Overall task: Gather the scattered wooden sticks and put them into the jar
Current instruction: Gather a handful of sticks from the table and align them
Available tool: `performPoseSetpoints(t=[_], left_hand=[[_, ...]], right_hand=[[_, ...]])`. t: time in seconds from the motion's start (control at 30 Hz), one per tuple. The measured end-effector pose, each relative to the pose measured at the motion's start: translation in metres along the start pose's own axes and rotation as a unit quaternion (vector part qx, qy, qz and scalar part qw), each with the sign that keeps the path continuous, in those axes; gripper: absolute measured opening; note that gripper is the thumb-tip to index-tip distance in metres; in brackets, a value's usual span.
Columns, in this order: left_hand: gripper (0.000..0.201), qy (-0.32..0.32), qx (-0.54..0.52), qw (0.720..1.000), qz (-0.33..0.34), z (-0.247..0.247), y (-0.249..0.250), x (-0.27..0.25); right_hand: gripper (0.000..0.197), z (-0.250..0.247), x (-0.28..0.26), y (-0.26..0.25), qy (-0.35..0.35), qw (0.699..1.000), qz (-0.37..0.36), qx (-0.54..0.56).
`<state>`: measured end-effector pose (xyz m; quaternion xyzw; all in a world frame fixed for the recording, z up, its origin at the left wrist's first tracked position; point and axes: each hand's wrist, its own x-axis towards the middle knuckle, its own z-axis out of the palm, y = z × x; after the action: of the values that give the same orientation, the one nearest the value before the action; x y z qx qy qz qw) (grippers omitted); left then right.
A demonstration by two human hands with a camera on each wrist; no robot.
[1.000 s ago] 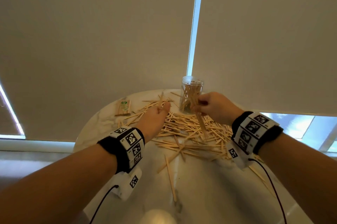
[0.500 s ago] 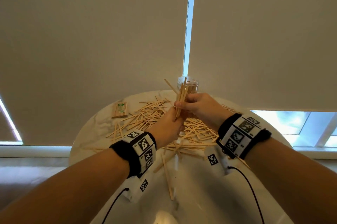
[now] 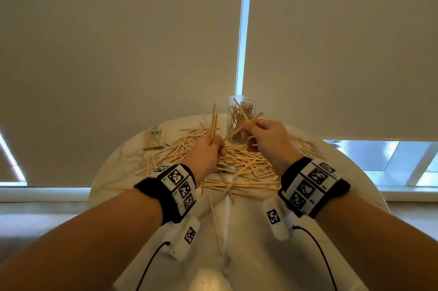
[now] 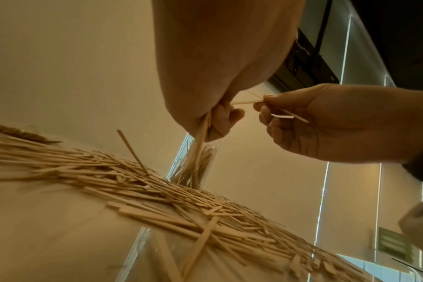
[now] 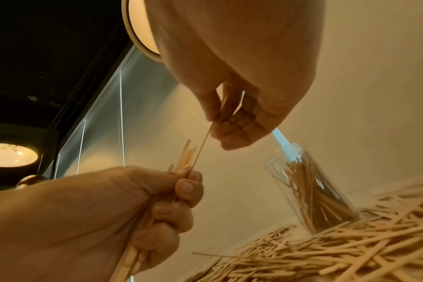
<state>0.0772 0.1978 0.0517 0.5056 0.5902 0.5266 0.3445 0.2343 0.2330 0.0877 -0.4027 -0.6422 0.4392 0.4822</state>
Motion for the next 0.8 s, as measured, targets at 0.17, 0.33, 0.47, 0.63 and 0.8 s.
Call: performPoseSetpoints(t=[0.17, 0.33, 0.47, 0.63, 0.8], left_hand=[[0.033, 0.095, -0.065, 0.991, -0.072, -0.006, -0.003, 0.005], [0.036, 0.02, -0.107, 0.992, -0.07, -0.005, 0.008, -0.003], [0.035, -0.027, -0.107, 0.991, -0.076, 0.018, 0.013, -0.015], [0.06, 0.06, -0.053, 0.994, -0.068, 0.01, 0.003, -0.007], [0.047, 0.011, -0.028, 0.997, -0.065, 0.001, 0.0, 0.001]], right_hand=[[0.03, -0.006, 0.001, 0.001, 0.079, 0.996, 0.0, 0.037], [0.03, 0.0, -0.006, 0.003, -0.059, 0.988, -0.019, -0.145], [0.027, 0.018, -0.007, 0.011, -0.032, 0.985, -0.06, -0.161], [0.027, 0.012, -0.004, 0.012, 0.033, 0.99, -0.042, -0.13], [0.028, 0.027, -0.024, 0.01, -0.185, 0.946, -0.067, -0.257]])
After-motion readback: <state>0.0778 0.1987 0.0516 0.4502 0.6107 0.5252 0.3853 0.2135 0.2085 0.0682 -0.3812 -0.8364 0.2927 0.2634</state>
